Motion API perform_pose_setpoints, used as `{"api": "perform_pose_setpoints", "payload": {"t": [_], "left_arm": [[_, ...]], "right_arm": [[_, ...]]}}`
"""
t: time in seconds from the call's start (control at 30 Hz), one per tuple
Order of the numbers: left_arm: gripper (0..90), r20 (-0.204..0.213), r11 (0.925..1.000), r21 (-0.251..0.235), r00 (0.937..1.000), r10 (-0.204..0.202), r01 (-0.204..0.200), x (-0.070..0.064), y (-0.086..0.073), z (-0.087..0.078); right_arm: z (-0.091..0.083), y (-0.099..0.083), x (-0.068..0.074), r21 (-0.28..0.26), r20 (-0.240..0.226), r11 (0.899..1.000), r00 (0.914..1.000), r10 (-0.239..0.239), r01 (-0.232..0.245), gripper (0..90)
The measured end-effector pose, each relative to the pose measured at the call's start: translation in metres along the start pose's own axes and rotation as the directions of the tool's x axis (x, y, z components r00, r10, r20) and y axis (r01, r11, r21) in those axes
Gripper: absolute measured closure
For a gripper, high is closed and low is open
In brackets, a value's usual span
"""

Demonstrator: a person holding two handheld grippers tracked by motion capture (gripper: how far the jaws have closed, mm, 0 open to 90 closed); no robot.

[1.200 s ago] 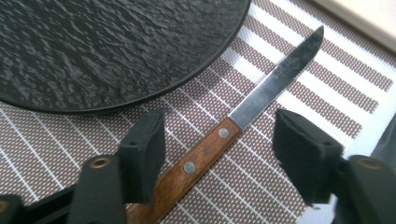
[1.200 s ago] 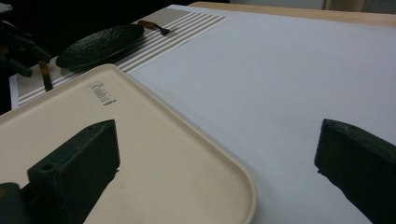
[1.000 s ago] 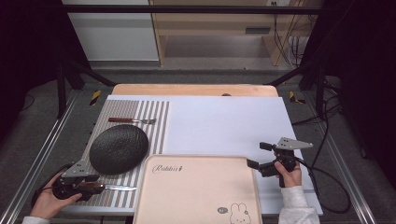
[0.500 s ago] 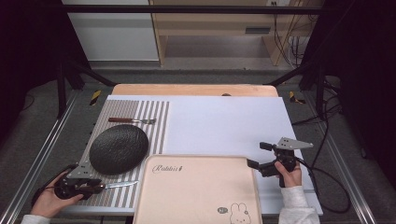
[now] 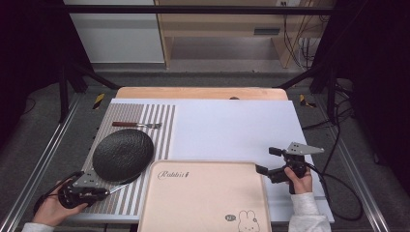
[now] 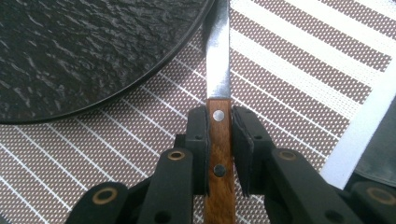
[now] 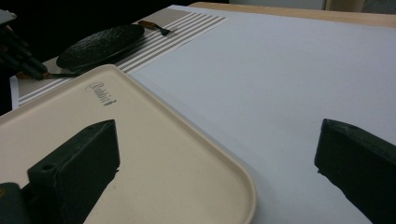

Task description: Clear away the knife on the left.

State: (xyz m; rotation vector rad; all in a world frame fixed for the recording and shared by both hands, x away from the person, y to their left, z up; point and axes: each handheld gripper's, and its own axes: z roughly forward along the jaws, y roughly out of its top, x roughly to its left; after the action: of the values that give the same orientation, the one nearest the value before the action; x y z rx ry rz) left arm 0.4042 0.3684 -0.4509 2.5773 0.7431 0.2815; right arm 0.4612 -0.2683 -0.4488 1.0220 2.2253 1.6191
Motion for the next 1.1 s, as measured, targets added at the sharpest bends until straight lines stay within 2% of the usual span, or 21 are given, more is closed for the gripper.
{"api": "perform_pose_setpoints", "payload": {"t": [0.23, 0.43, 0.6, 0.9, 1.07, 1.1], "left_arm": [[75.7, 0.004, 0.9996, 0.007, 0.9996, -0.028, 0.027, 0.0008, 0.0007, 0.0006], [75.5, -0.007, 0.999, 0.017, 0.9992, -0.04, 0.04, -0.0006, 0.0018, 0.001], [77.0, -0.001, 0.9992, 0.024, 0.9995, -0.03, 0.03, -0.0003, 0.003, 0.001], [77.4, 0.02, 0.9991, 0.017, 0.999, -0.04, 0.04, 0.0029, 0.0022, 0.0004], [77.4, 0.033, 0.9994, 0.016, 0.999, -0.03, 0.03, -0.0001, 0.0037, -0.0001], [77.4, 0.025, 0.9996, 0.011, 0.9994, -0.025, 0.025, -0.0018, 0.0044, -0.0006]], "right_arm": [[-0.0001, 0.0001, -0.0001, -0.001, 0.0, 1.0, 1.0, 0.001, -0.001, 0.3], [-0.0002, 0.0002, -0.0003, -0.001, 0.0, 1.0, 1.0, 0.002, -0.002, 0.3], [-0.0007, 0.0004, -0.0003, -0.005, 0.001, 1.0, 1.0, 0.001, -0.001, 0.3], [-0.001, 0.0005, -0.0004, -0.006, 0.0, 1.0, 1.0, 0.001, -0.001, 0.3], [-0.001, 0.0005, -0.0006, -0.005, 0.0, 1.0, 1.0, 0.001, -0.001, 0.3], [-0.001, 0.0005, -0.0006, -0.005, 0.0, 1.0, 1.0, 0.001, -0.001, 0.3]]}}
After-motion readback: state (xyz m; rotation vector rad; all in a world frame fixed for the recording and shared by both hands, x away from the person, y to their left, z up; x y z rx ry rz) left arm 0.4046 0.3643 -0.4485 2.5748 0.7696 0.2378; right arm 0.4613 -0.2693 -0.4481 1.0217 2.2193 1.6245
